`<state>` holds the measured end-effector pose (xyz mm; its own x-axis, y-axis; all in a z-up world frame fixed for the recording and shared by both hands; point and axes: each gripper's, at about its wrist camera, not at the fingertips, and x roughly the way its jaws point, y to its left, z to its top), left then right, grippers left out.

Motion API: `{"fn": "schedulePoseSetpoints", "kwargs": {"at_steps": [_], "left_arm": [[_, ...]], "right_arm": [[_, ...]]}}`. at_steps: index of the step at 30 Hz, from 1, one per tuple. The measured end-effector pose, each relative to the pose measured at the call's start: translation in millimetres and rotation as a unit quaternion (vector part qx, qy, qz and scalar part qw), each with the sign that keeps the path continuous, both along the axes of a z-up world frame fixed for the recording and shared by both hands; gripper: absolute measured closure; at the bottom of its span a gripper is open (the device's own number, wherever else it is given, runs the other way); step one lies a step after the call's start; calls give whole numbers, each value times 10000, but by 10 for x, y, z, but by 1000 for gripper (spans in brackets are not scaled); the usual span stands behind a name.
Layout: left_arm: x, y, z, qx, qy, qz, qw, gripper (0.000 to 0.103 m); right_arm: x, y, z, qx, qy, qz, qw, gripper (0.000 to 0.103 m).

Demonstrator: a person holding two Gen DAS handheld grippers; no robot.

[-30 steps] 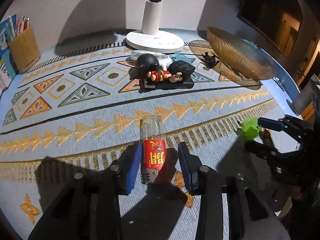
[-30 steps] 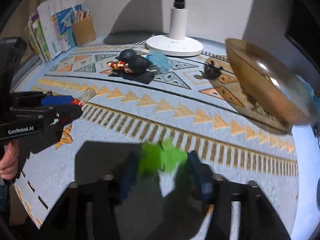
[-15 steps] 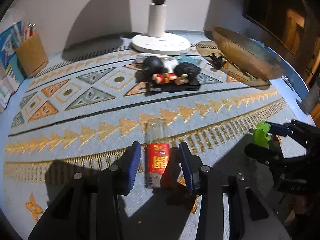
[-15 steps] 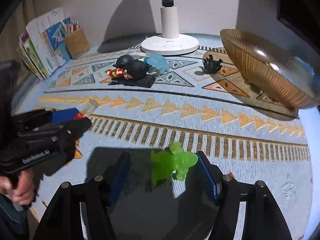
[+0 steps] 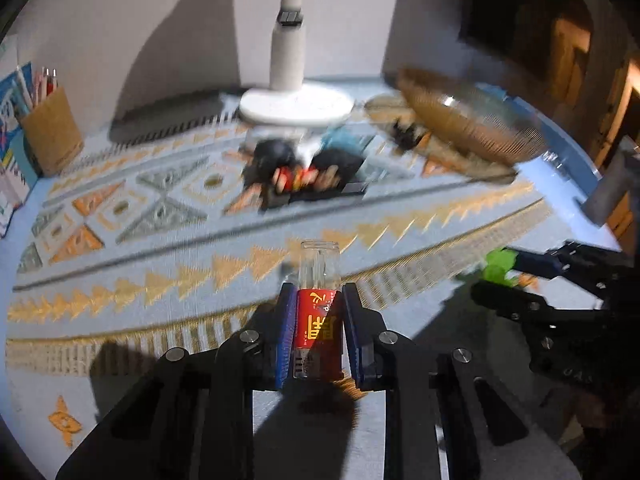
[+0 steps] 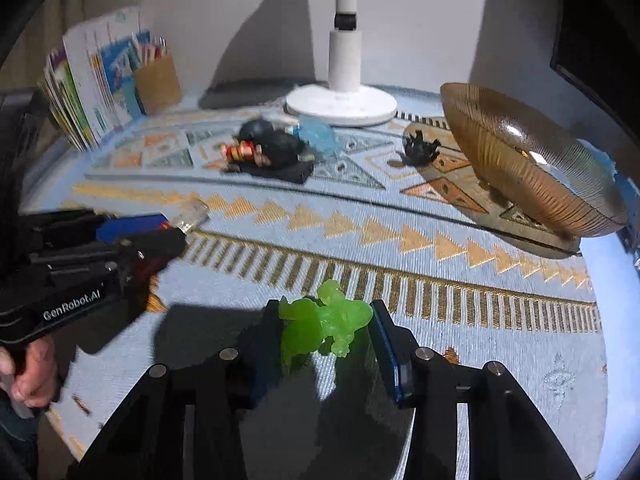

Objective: Organize rigid objects
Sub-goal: 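Carry bottle and green figure into the bowl and open both grippers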

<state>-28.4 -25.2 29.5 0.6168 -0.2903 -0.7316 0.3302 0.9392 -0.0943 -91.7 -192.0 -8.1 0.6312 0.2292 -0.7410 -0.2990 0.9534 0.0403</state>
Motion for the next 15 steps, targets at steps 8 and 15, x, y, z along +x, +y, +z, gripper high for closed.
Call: {"fn": "schedulePoseSetpoints", "kwargs": {"at_steps": [8, 15], "left_arm": [[176, -336, 897, -1371, -815, -641, 9851, 83], [953, -1373, 1347, -1609, -846, -948, 9788, 83]], "right_arm": [[63, -879, 776, 656, -678, -700, 9931, 60], [483, -1941, 1540, 630, -1351, -2115, 9660, 60]]}}
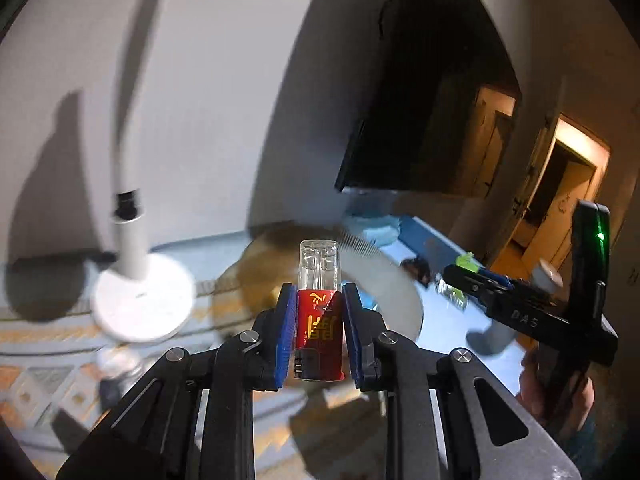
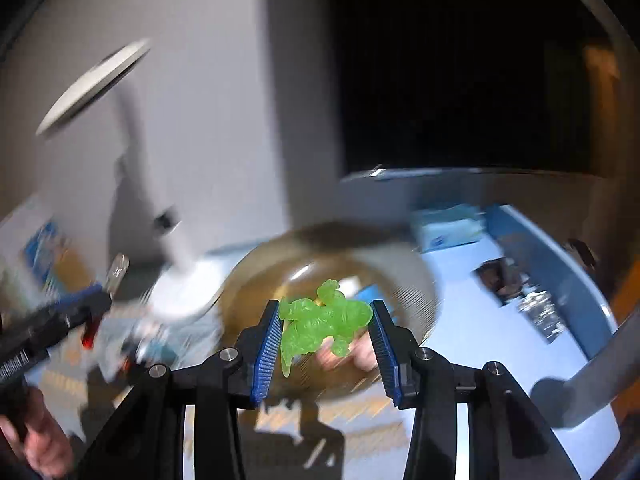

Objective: Organize rigid objects
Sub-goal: 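Carry bottle and green figure into the bowl and open both grippers, then withdraw both grippers from the bowl back toward the item pile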

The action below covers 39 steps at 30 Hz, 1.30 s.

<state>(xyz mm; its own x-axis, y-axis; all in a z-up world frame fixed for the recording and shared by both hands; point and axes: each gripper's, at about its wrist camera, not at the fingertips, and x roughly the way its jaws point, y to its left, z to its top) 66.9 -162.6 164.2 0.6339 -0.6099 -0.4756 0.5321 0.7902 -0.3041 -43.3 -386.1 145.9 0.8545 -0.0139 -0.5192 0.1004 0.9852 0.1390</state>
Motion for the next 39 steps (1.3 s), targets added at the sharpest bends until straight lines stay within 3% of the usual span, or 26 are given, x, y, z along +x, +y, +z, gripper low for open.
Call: {"fn": "schedulePoseSetpoints", "kwargs": {"at_steps": [2, 5, 7, 8, 11, 20, 26, 27, 28, 29, 30, 32, 33, 35, 39], "left_arm": [[229, -190, -16, -75, 163, -42, 9998, 83], [572, -449, -204, -45, 542, -147, 9984, 83], [700, -557, -378, -78, 799, -334, 9962, 83], [731, -590, -450, -73, 908, -359, 9952, 83], [858, -729, -716, 112, 1178, -300, 9925, 83], [1009, -922, -871, 270, 1302, -285, 9907, 83], [1034, -1041, -873, 440, 1177, -238, 9918, 81], [1031, -1048, -858, 477, 1151, -234, 9919, 75], [1038, -1055, -847, 485, 1157, -243, 9918, 52], [1039, -1034, -834, 435, 1196, -217, 9916, 26], [1017, -976, -807, 310, 1161, -128, 9927, 20], [956, -886, -735, 226, 934, 10, 9954, 19], [939, -864, -702, 293, 914, -17, 9954, 19], [891, -783, -633, 245, 955, -75, 9951, 20], [698, -592, -380, 127, 730, -3, 9973, 19]], "right_arm": [[273, -370, 61, 318, 131, -283, 9990, 60], [434, -472, 14, 420, 295, -321, 9982, 60], [678, -539, -163, 466, 707, -166, 9963, 60], [678, -539, -163, 466, 707, -166, 9963, 60], [1002, -430, -537, 202, 1252, -125, 9918, 60], [1278, -579, -839, 489, 1585, -182, 9860, 60], [1326, -608, -911, 326, 1659, -306, 9851, 59], [1334, -631, -919, 372, 1675, -320, 9847, 55], [1328, -689, -915, 600, 1617, -239, 9847, 45], [1328, -689, -915, 600, 1617, -239, 9847, 41], [1308, -709, -903, 721, 1556, -172, 9850, 41], [1244, -690, -851, 672, 1466, -163, 9868, 40], [1170, -634, -790, 422, 1401, -215, 9890, 40], [1130, -614, -764, 374, 1380, -210, 9895, 40], [890, -503, -585, 700, 1202, 17, 9903, 40]]}}
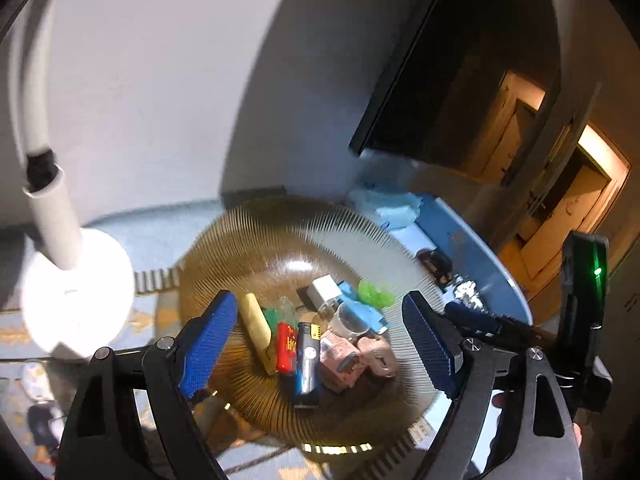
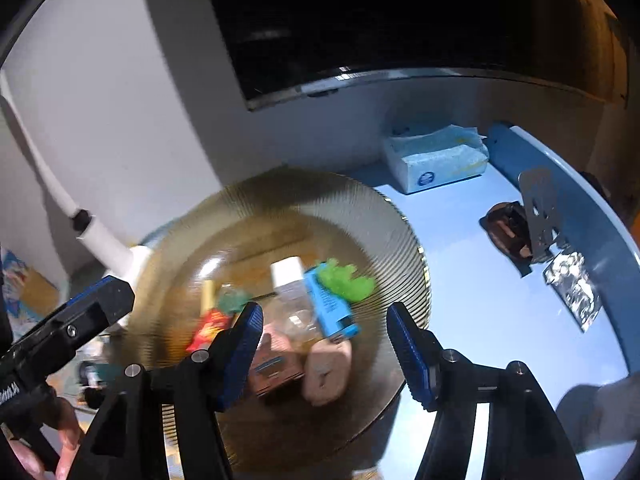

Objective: Organize rigid objects
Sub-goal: 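Withdraw both grippers from the bowl back toward the item pile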

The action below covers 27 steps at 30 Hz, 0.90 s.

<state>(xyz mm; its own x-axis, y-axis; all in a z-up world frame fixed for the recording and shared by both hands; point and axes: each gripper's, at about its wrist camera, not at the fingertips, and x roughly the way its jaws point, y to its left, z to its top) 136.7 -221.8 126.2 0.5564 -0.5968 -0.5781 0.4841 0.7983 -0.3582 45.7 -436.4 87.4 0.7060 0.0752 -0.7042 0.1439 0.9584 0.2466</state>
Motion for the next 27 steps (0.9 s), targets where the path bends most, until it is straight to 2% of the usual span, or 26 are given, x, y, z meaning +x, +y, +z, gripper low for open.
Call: {"fn": "schedulePoseSetpoints", "kwargs": {"at_steps": [6, 10, 12, 13, 14, 15, 16, 20, 21, 22, 23, 24, 27], "left_arm": [[-516, 339, 591, -34, -711, 11, 9975, 19], [-948, 700, 935, 83, -1325, 99, 9911, 18], [-1158, 957, 1062, 126, -1641, 273, 9860, 13], [-1248, 1098, 1094, 111, -1742, 390, 9839, 5], [-1314, 1214, 1110, 84, -1798, 516, 9823, 0], [-1420, 1431, 1095, 28, -1848, 730, 9801, 0], [-1479, 1577, 1060, 45, -1830, 856, 9794, 0], [-1596, 2011, 747, 554, -1738, 1478, 9720, 0], [-1582, 2103, 607, 695, -1593, 1578, 9720, 0], [-1557, 2184, 440, 815, -1416, 1664, 9724, 0], [-1545, 2228, 309, 904, -1324, 1731, 9718, 0], [-1527, 2277, 110, 1072, -1203, 1835, 9697, 0], [-1461, 2363, -450, 1486, -769, 1963, 9662, 0]], "right_arm": [[-290, 266, 281, 175, -259, 315, 9990, 40], [-497, 536, 528, 135, -487, 584, 9970, 40], [-622, 685, 650, 143, -621, 713, 9954, 39], [-679, 746, 690, 162, -671, 776, 9946, 36], [-743, 829, 722, 180, -728, 862, 9935, 29], [-812, 925, 739, 187, -791, 960, 9921, 24], [-867, 1006, 737, 178, -836, 1055, 9907, 19], [-1185, 1480, 520, -34, -1194, 1569, 9804, 19], [-1221, 1566, 424, -23, -1207, 1659, 9787, 19], [-1234, 1749, 190, 72, -1138, 1920, 9747, 19], [-1234, 1749, 190, 72, -1138, 1920, 9747, 19], [-1218, 1851, 59, 103, -1043, 2041, 9733, 19], [-1177, 2154, -295, -302, -923, 2356, 9670, 19]]}}
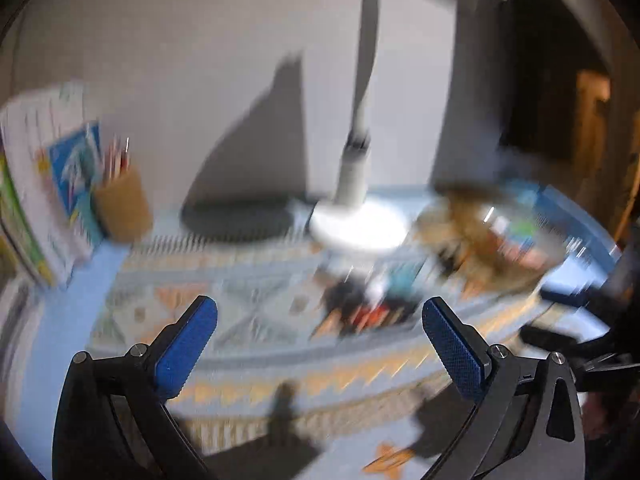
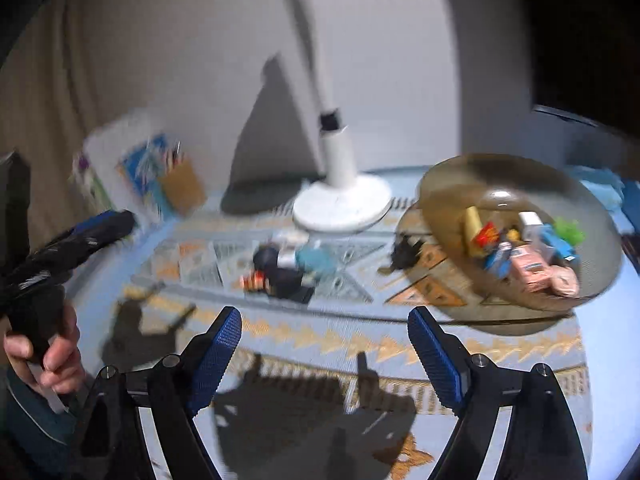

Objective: Organize rigid objects
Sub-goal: 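Withdraw both grippers from the bowl back toward the item pile, then grasp the red-clothed figurine with the left gripper while the right gripper grasps the black dragon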

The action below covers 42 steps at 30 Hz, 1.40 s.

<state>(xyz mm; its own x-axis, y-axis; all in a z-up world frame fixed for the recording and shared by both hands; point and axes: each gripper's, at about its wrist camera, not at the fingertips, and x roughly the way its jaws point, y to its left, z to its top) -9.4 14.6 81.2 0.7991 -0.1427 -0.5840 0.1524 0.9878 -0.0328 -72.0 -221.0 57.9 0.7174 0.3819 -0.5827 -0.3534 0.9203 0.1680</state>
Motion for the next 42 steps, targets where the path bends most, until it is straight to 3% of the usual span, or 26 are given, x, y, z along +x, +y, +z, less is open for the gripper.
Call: {"fn": "schedulePoseSetpoints", "kwargs": {"at_steps": [2, 5, 12, 18, 23, 26, 31, 33, 35, 36, 39, 42], "left_arm": [[65, 5, -326, 129, 292, 67, 9995, 0], [89, -39, -534, 306, 510, -9, 9982, 0], [84, -161, -597, 625, 662, -338, 9953, 0], [-46, -252, -577, 905, 298, -311, 9950, 0], [-103, -279, -539, 908, 164, -438, 9948, 0], [-73, -296, -509, 722, 303, -850, 9933, 1], [191, -345, -269, 286, 397, -1685, 9845, 1], [327, -427, -242, 499, 364, -2027, 9773, 6], [443, -547, -306, 935, 464, -2240, 9690, 25], [487, -575, -335, 960, 505, -2299, 9672, 25], [563, -624, -388, 898, 486, -2469, 9636, 24], [635, -724, -444, 1248, 405, -2559, 9578, 25]], "right_arm": [[41, 120, -187, -285, 95, 71, 9995, 19], [160, 197, -422, -548, 356, 22, 9979, 19], [312, 62, -594, -368, 702, -249, 9965, 19], [313, -79, -555, -132, 698, -541, 9960, 19], [336, -181, -547, 41, 776, -752, 9941, 19], [402, -261, -519, 238, 919, -896, 9915, 19], [716, -116, -351, -111, 1171, -1178, 9860, 25], [995, -88, -352, 137, 1285, -1412, 9815, 31], [1116, -75, -405, 149, 1368, -1578, 9778, 40], [1230, -32, -470, -100, 1350, -1907, 9723, 42], [1317, 64, -503, -528, 1203, -2057, 9698, 43], [1439, -2, -595, -89, 1496, -2064, 9669, 42]]}}
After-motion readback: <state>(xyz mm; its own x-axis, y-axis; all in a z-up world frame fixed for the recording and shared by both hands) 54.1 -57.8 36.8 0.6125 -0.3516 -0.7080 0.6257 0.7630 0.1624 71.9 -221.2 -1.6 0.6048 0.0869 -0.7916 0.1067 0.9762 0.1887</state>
